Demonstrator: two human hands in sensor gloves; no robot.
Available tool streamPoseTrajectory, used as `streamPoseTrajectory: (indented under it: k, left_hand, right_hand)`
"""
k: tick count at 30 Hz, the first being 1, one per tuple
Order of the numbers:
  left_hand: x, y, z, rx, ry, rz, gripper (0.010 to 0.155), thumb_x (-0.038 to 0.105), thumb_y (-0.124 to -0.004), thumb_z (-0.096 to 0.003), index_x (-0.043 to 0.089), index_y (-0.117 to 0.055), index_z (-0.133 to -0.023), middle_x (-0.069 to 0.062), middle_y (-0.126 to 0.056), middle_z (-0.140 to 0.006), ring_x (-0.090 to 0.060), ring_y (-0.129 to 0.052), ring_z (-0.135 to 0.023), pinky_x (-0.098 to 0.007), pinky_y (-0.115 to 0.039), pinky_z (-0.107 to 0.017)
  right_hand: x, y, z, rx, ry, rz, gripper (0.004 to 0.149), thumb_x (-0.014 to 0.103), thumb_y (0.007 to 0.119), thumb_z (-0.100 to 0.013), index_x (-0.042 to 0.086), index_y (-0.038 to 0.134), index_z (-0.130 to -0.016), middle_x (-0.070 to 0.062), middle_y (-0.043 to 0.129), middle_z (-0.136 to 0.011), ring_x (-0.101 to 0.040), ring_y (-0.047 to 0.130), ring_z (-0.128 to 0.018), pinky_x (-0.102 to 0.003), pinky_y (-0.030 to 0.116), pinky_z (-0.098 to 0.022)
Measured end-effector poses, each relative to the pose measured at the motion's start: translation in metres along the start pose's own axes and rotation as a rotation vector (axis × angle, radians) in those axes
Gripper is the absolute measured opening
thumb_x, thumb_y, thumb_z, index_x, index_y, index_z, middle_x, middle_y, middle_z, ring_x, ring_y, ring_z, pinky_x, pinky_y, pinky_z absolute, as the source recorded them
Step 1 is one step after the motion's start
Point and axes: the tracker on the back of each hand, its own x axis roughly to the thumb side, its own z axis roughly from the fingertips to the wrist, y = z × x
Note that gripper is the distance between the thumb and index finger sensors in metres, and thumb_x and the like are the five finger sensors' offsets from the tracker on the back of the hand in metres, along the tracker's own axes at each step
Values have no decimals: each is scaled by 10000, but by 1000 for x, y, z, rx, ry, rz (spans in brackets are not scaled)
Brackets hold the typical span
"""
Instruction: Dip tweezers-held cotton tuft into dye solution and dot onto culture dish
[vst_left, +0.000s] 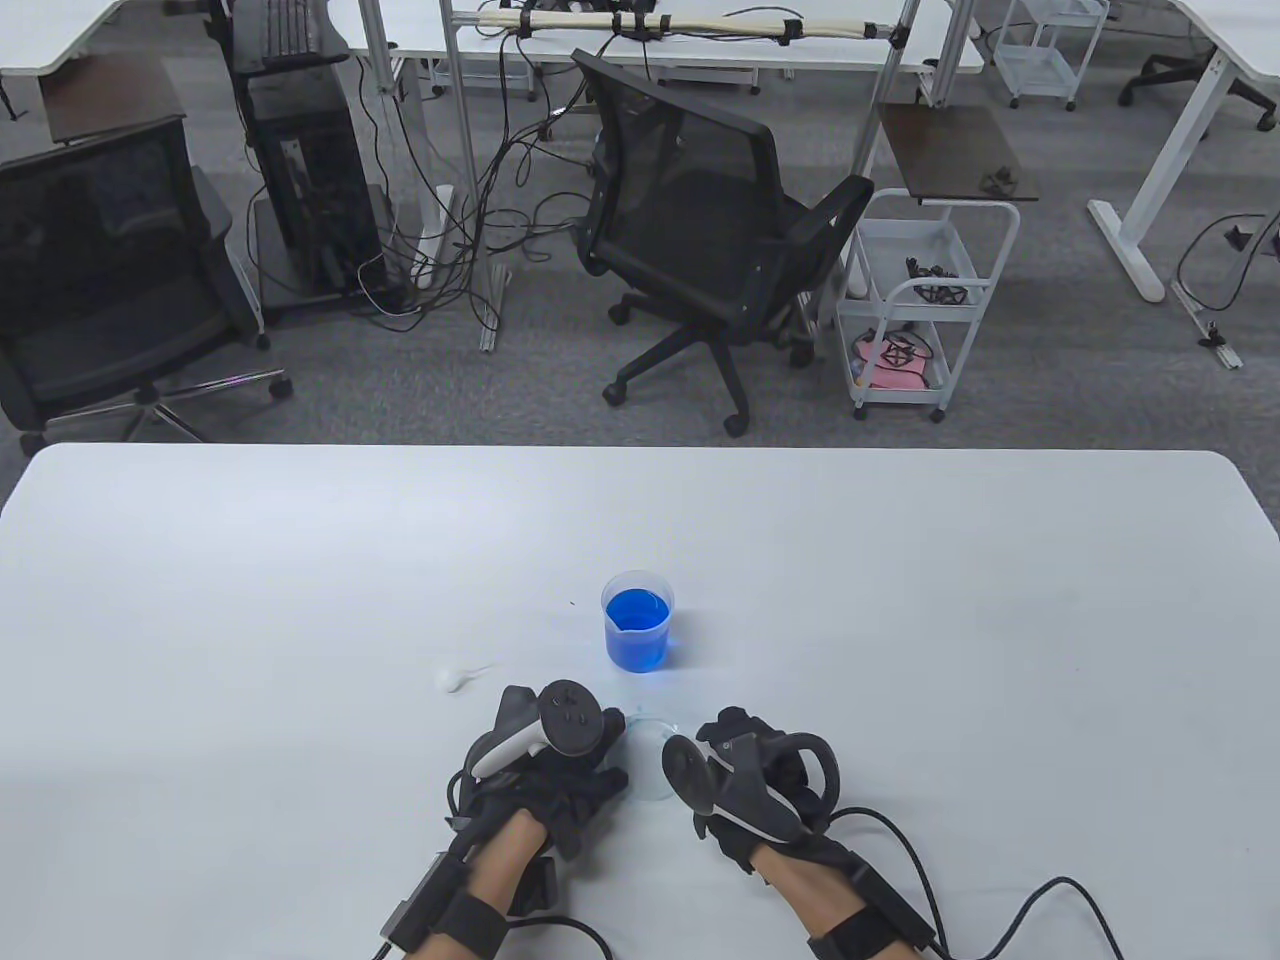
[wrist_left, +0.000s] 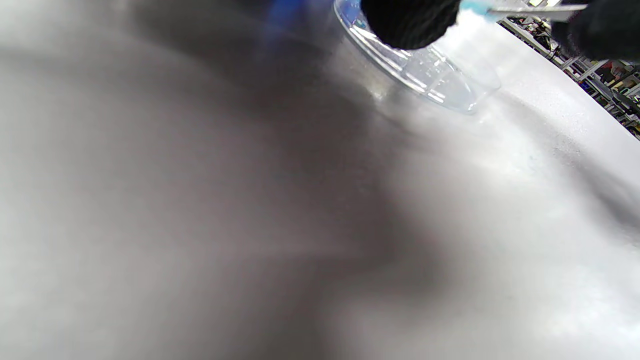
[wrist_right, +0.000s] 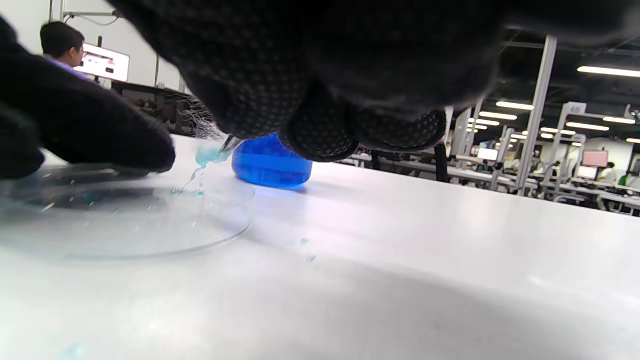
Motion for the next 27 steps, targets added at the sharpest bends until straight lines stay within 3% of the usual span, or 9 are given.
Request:
streamPoseTrajectory:
  k: [5, 14, 21, 27]
  left_hand:
    - [0, 0, 1, 1, -1, 2, 697, 432, -624, -629, 261, -201, -1155, -205, -56, -1226, -521, -45, -1051, -774, -118, -652]
    - [-1, 1, 0, -1, -1, 3, 696, 429, -624, -630, 259, -200, -1155, -206, -55, -1225, -523, -45, -1050, -774, -117, -652]
    - [-1, 1, 0, -1, -1, 6, 696, 429, -625, -630, 260, -201, -1155, -204, -56, -1225, -519, -42, -1051, -774, -117, -652]
    - [-1, 1, 0, -1, -1, 6, 695, 430, -625, -630, 261, -201, -1155, -205, -53, -1224, -519, -40, -1050, -773, -117, -653]
  right_hand:
    - [8, 14, -1, 45, -29, 43, 405, 283, 918, -261, -8, 1069, -499, -243, 1019, -544, -155, 964, -174, -304, 871, -36]
    - [2, -5, 6, -5, -16, -18, 405, 282, 918, -262, -9, 1067, -502, -245, 1018, -545, -155, 963, -174, -304, 870, -35]
    - [10, 11, 7, 53, -48, 21, 406, 282, 918, -261, -9, 1067, -502, -245, 1018, -545, -155, 963, -173, -304, 870, -36]
    - [9, 10, 7, 48, -46, 14, 406, 282, 918, -262, -9, 1067, -501, -244, 1018, -545, -156, 963, -173, -304, 870, -35]
